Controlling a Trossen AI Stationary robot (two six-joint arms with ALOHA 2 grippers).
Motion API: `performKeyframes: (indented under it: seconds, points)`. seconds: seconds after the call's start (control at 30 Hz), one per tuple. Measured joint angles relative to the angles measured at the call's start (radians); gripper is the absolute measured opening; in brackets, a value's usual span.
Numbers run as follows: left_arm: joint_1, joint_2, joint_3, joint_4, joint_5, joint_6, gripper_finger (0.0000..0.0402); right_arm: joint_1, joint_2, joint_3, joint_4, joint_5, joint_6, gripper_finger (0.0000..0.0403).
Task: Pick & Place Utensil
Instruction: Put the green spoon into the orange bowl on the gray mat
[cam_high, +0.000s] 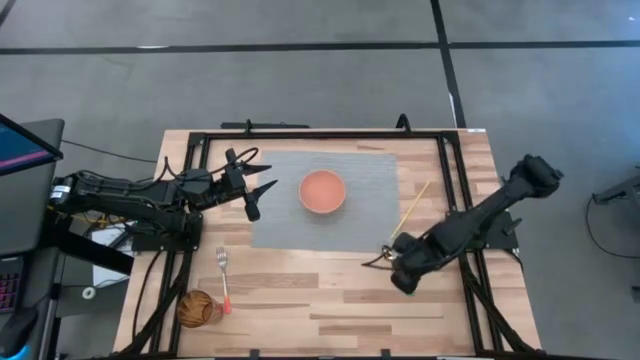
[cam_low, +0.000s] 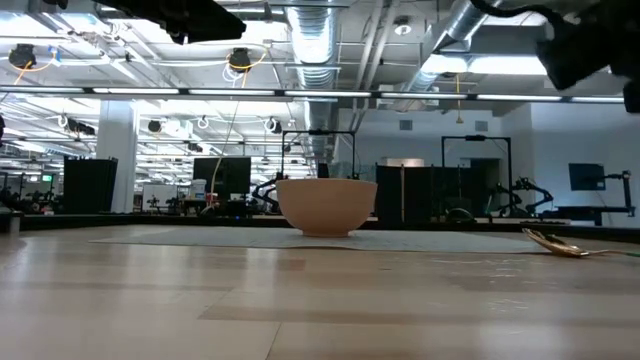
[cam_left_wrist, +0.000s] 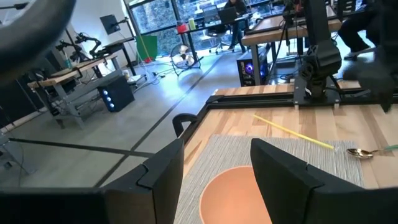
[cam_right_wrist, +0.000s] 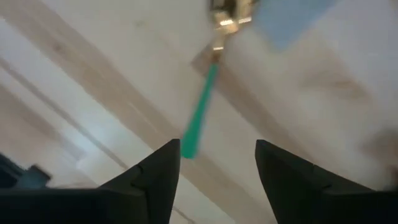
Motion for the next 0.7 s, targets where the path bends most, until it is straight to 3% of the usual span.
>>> performKeyframes:
  seconds: [0.17,0.3,0.7]
  points:
    - [0.000,0.000,0.000,0.005,0.000,0.000,0.0188,0.047,0.144,-0.012,0.065,0.015,0.112,0.0206]
    - [0.000,0.000,0.000,0.005,0.000,0.000,0.0188,0.071,0.220,-0.012,0.111,-0.035,0.107,0.0201]
    - [0.000,0.000,0.000,0.005,0.000,0.000,0.0188,0.070,0.325,-0.007,0.193,-0.053,0.111,0.0172]
